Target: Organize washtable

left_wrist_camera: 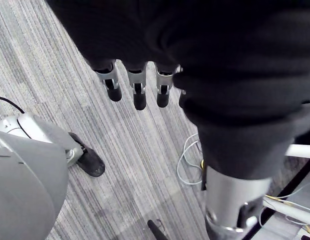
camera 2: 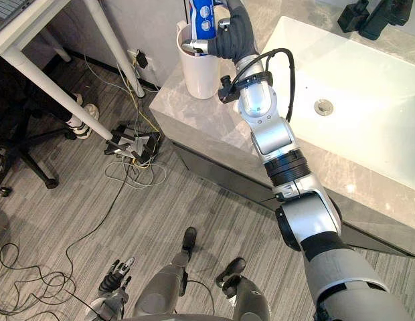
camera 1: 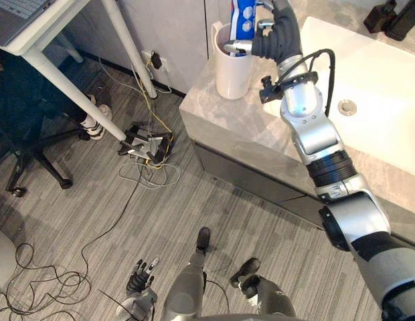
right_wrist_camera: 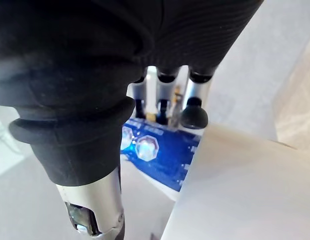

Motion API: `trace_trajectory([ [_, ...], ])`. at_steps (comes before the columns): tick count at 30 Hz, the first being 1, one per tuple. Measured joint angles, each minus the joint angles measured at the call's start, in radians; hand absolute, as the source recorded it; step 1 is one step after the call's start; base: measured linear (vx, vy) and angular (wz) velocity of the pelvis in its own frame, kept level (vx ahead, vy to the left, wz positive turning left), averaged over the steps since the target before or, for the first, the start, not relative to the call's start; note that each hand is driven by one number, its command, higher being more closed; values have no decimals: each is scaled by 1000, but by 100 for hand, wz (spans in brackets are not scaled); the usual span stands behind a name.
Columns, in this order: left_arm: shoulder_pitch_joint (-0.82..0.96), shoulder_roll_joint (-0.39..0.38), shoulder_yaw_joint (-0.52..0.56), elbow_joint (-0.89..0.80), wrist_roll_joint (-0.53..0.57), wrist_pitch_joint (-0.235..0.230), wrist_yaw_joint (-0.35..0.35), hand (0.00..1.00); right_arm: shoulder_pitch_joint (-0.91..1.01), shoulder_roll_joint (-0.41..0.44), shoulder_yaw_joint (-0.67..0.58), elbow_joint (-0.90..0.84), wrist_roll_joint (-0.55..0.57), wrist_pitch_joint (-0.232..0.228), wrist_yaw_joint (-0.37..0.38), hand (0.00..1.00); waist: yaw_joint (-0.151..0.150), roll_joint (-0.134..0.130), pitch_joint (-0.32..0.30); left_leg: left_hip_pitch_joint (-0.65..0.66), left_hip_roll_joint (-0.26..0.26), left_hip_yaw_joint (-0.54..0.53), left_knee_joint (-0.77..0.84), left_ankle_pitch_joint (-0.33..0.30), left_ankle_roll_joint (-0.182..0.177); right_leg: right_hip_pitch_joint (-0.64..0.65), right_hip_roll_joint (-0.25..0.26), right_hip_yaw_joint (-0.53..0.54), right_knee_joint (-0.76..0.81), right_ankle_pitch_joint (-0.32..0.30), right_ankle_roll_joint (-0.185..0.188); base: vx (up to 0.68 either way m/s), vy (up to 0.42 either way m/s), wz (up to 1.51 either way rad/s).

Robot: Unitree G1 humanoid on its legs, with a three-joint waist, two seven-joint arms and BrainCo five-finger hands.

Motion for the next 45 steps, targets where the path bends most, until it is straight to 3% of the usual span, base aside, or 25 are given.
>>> trace_trajectory([
  [5,0,0,2,-1,2,0,-1,0,-16,-2,-54,-1,24,1,-7,0,3,-3,-2,5,0,-1,0,4,0,6,0,-2,0,0,0,0,0,1],
  [10,0,0,5,-2,2,1,-2,0,-139,-24,-174,-36,109,0,-67,0,4,-5,-3,30,2,-2,0,4,0,38,4,-9,-10,1,0,-13,-29,3],
  [14,2,11,8,-3,13,5,-1,0,-231,-61,-247,-147,190,-44,-116,0,3,-39,-24,47,15,0,-1,3,-1,63,23,-11,-34,3,-4,-10,-72,-2],
  [19,3,11,17,8,22,7,-1,0,-240,-80,-280,-216,231,-86,-138,0,2,-63,-71,78,30,21,-6,-5,-12,97,48,0,-70,13,-12,-23,-61,-9],
  [24,4,12,47,40,23,10,0,0,-217,-84,-296,-282,260,-104,-156,0,-23,-68,-96,113,45,47,-6,-11,-15,139,78,19,-123,36,-17,-23,-47,-16],
  [29,10,6,71,50,24,19,0,0,92,-79,-397,-521,315,-145,-149,0,-35,-73,-155,149,51,93,-7,-24,-10,163,92,59,-158,55,-16,12,-18,-26],
  [33,21,-48,166,30,23,20,4,0,476,-69,-506,-698,381,-154,-114,0,-71,-32,-203,183,48,148,-7,-40,11,196,100,96,-215,88,0,12,31,-35],
  [35,55,-57,180,-61,23,20,21,0,725,-24,-567,-786,450,-163,-70,0,-98,-3,-223,205,46,179,-7,-54,13,223,108,119,-262,114,8,43,45,-33],
  [37,69,-57,220,-146,22,19,25,0,865,-7,-604,-819,501,-164,-40,0,-112,9,-235,211,46,191,-7,-64,16,234,114,124,-289,127,10,39,25,-22],
  [39,83,-51,298,-353,20,2,38,0,1082,35,-637,-855,590,-159,33,0,-130,14,-245,218,49,200,-7,-73,11,250,124,137,-320,138,13,52,10,-16],
  [42,87,-19,362,-557,19,-25,43,0,1292,116,-589,-890,679,-138,138,0,-148,19,-256,220,50,205,-7,-77,5,260,129,143,-332,142,13,67,5,-6],
  [45,88,61,384,-749,22,-46,39,0,1481,184,-453,-890,761,-92,248,0,-161,19,-258,222,50,209,-7,-78,5,263,131,148,-336,143,12,61,14,-3],
])
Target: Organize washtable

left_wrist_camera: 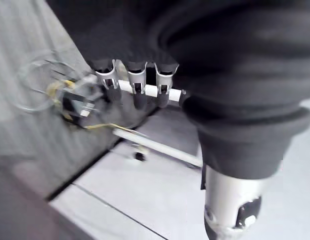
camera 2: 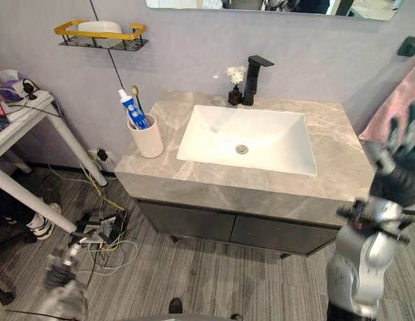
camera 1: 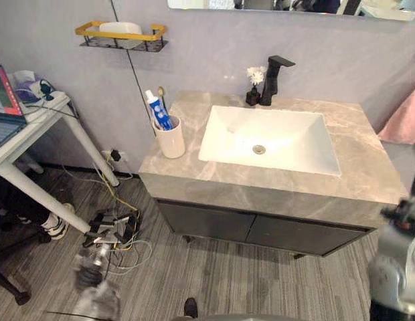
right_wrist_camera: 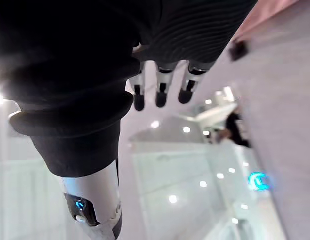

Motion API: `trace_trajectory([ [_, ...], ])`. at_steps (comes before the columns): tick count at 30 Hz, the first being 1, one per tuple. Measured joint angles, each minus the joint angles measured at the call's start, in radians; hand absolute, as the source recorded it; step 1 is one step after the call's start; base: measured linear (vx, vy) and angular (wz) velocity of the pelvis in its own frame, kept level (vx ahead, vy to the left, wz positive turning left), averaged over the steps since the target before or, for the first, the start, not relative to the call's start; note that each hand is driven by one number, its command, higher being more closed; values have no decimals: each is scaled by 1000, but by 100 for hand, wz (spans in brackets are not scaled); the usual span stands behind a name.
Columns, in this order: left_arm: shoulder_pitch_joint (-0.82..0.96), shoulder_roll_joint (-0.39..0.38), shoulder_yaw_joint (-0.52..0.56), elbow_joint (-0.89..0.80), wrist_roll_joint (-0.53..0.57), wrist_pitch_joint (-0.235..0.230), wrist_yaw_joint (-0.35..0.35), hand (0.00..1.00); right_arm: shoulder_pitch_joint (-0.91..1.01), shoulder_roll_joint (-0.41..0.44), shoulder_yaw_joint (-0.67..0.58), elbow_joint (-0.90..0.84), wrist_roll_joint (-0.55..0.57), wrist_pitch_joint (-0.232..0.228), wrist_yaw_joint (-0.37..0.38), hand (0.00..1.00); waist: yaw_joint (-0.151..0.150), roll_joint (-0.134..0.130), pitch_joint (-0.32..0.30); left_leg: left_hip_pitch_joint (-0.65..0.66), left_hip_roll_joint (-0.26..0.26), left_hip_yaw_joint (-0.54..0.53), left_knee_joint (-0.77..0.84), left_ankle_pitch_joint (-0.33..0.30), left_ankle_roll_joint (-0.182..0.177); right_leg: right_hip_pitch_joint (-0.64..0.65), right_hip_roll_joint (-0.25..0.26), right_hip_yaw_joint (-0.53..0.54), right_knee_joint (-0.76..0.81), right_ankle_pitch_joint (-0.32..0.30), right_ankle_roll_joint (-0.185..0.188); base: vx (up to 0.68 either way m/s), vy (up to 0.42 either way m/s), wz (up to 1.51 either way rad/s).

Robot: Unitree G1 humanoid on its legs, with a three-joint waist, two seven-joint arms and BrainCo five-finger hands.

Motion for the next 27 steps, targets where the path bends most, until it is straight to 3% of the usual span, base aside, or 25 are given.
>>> trace_trajectory([
  [4,-10,177,8,-171,5,-20,-46,0,127,60,193,84,48,90,148,0,0,1,3,12,-1,-1,0,-7,-5,0,-2,8,10,1,-4,64,25,-1],
  [9,-50,337,3,-293,-3,-65,-87,0,149,80,244,217,50,131,211,0,1,16,19,12,-7,-8,0,-9,-2,-3,-12,8,25,-7,-2,30,38,1],
  [13,-49,407,-153,-378,-48,-87,-138,0,154,81,259,261,35,147,212,0,0,24,35,9,-10,-11,0,-11,1,-17,-18,11,42,-20,1,1,8,0],
  [17,-45,410,-297,-424,-72,-85,-182,0,147,80,258,302,24,148,210,0,-7,26,61,-6,-11,-10,0,-11,1,-38,-21,15,53,-21,-1,13,15,-2],
  [24,-45,399,-399,-425,-89,-69,-198,0,135,78,258,306,-17,147,203,0,-47,45,94,-18,-17,-8,7,-6,8,-55,-27,20,57,-15,1,76,12,-2],
  [26,-46,382,-409,-429,-91,-62,-197,0,129,79,257,306,-33,146,203,0,-52,43,96,-19,-18,-5,7,-8,8,-55,-27,20,56,-16,0,102,2,0],
  [27,-33,304,-469,-460,-89,-48,-217,0,127,92,217,302,-72,145,167,0,-57,48,128,-8,-19,7,6,-19,14,-50,-29,33,54,-18,1,36,2,-1],
])
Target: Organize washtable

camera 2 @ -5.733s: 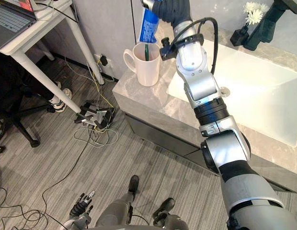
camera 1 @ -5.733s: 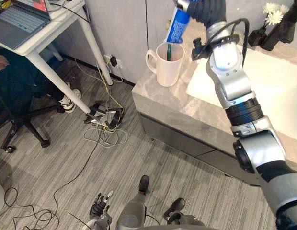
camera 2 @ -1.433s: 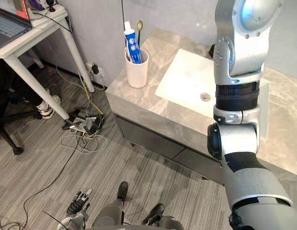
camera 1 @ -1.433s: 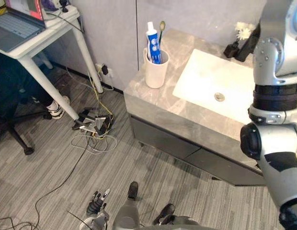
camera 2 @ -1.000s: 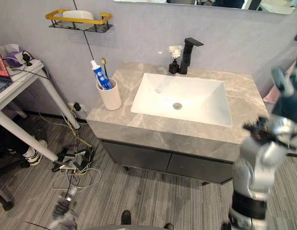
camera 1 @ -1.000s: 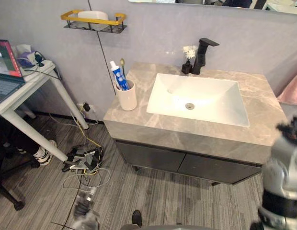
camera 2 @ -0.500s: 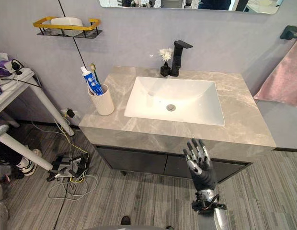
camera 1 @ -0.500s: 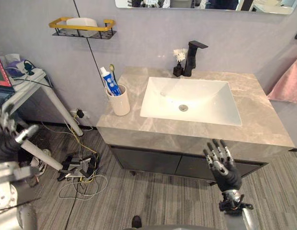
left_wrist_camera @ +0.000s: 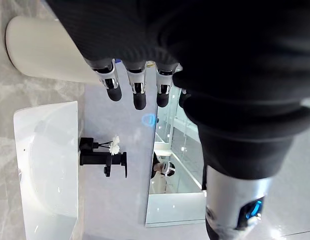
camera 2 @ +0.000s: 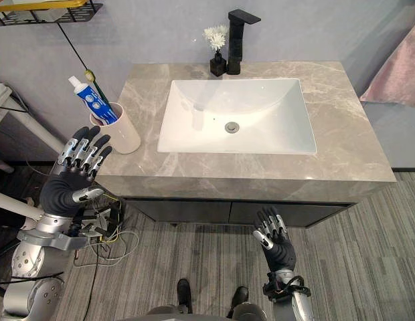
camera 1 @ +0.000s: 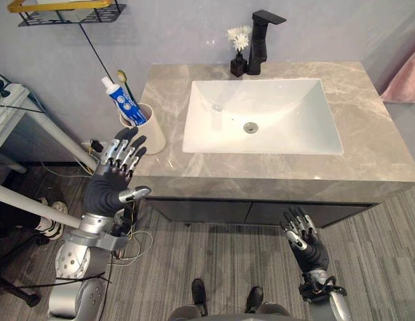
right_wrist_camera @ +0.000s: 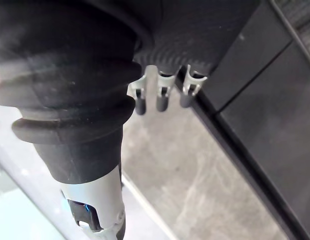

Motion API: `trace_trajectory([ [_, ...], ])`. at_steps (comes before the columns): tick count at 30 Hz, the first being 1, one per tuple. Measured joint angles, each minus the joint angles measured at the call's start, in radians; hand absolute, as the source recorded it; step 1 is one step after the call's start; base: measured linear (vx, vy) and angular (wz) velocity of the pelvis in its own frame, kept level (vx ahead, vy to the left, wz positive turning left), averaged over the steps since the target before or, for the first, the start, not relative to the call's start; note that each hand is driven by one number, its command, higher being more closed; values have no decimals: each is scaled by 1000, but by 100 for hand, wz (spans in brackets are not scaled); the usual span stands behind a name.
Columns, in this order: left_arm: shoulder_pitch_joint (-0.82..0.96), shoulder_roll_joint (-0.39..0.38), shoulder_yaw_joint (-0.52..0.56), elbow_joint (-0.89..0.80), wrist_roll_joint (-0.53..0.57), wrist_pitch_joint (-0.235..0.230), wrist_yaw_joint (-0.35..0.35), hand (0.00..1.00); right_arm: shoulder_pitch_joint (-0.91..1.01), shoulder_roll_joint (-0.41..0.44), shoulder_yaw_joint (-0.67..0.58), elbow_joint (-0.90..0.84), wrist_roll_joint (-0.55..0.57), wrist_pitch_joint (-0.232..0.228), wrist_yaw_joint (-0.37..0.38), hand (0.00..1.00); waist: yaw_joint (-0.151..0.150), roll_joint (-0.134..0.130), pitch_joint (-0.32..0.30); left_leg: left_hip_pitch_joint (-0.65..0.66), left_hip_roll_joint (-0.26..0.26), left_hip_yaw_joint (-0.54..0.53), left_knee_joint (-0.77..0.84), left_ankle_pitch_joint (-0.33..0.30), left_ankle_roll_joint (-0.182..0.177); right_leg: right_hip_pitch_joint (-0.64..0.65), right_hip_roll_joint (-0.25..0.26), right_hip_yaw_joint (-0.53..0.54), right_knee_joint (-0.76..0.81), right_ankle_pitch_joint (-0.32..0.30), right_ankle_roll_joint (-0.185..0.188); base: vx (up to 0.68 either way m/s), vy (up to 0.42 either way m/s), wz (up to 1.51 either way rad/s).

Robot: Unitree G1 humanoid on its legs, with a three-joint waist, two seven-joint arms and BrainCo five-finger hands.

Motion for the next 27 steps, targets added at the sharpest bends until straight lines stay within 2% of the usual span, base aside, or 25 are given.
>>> trace_trajectory([
  [6,-2,-33,-4,0,0,0,1,0,-8,-1,-3,0,0,0,0,0,-1,2,4,2,1,6,0,0,0,-1,0,5,1,0,0,0,0,-2],
  [15,-86,-181,-35,24,51,21,64,0,-107,-4,-49,-10,-40,0,-27,0,-19,35,34,8,9,55,-1,-5,-2,-6,4,38,9,0,0,6,16,-11],
  [19,-121,-195,-42,56,77,37,72,0,-117,-3,-48,-10,-53,1,-30,0,-28,39,36,6,8,55,-5,-5,-2,-4,2,29,9,-1,-1,45,14,4],
  [20,-127,-195,-46,60,80,37,72,100,-116,-3,-49,-10,-61,2,-30,0,-28,39,36,6,6,53,-5,-5,-2,-1,0,21,9,-1,0,54,20,14],
  [27,-120,-201,-48,74,81,55,70,100,-117,-1,-45,-10,-81,6,-30,0,-24,39,36,6,-6,36,-6,-6,-1,16,-15,-12,8,-6,5,33,35,14],
])
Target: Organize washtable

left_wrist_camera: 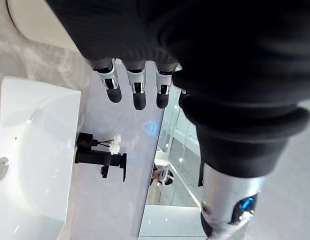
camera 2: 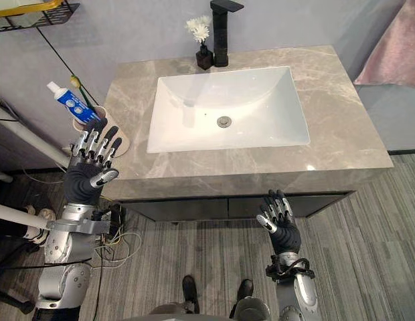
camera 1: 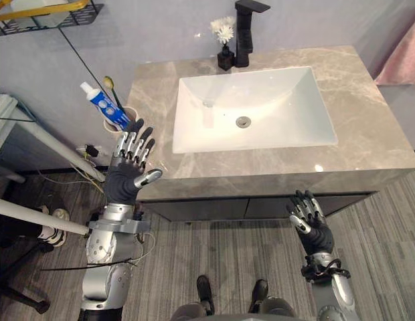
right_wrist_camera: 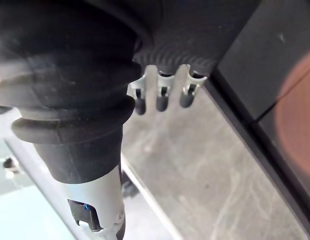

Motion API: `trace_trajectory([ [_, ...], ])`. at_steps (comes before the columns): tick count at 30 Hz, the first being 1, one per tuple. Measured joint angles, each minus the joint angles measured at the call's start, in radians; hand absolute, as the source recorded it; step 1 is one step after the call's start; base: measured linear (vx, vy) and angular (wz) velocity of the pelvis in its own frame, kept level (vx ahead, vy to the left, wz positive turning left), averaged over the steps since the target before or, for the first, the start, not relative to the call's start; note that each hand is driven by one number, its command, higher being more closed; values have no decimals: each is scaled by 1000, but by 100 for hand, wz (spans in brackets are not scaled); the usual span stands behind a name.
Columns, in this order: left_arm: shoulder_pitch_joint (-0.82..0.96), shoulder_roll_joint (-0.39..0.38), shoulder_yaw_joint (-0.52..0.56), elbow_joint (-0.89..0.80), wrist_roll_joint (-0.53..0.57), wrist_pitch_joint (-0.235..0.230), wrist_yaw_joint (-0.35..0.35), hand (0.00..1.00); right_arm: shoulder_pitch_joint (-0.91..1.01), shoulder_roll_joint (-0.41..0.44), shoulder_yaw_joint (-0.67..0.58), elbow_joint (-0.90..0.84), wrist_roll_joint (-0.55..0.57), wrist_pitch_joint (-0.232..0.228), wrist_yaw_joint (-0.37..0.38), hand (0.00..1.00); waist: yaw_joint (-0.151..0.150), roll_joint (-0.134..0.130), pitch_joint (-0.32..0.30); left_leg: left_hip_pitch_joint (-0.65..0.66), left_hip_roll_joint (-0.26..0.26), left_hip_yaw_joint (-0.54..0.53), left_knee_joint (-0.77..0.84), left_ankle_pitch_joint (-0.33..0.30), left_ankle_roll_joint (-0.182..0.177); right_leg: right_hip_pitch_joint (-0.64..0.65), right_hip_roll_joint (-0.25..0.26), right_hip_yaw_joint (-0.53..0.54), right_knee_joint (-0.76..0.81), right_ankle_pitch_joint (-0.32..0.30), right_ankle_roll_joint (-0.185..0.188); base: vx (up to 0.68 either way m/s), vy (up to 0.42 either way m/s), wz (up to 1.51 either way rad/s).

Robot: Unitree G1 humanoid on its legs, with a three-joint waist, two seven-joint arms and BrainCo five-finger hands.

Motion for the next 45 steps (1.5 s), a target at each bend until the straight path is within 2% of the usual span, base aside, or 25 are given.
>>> trace_trajectory([
  [24,17,2,4,99,50,13,3,100,0,-2,-2,0,-30,5,0,0,1,0,0,-27,-10,-7,5,-5,8,-18,-6,-10,-9,1,4,31,15,2],
  [31,-57,66,35,178,71,19,36,100,-2,-3,-5,1,-33,6,0,0,3,-2,1,-53,-8,0,5,-5,8,-48,-5,-2,-5,2,5,19,12,-3],
  [45,-147,150,91,256,87,19,66,100,-4,-2,-2,1,-34,5,0,0,5,-35,24,-65,-8,16,6,-5,8,-75,-6,11,-4,4,5,26,10,-1],
])
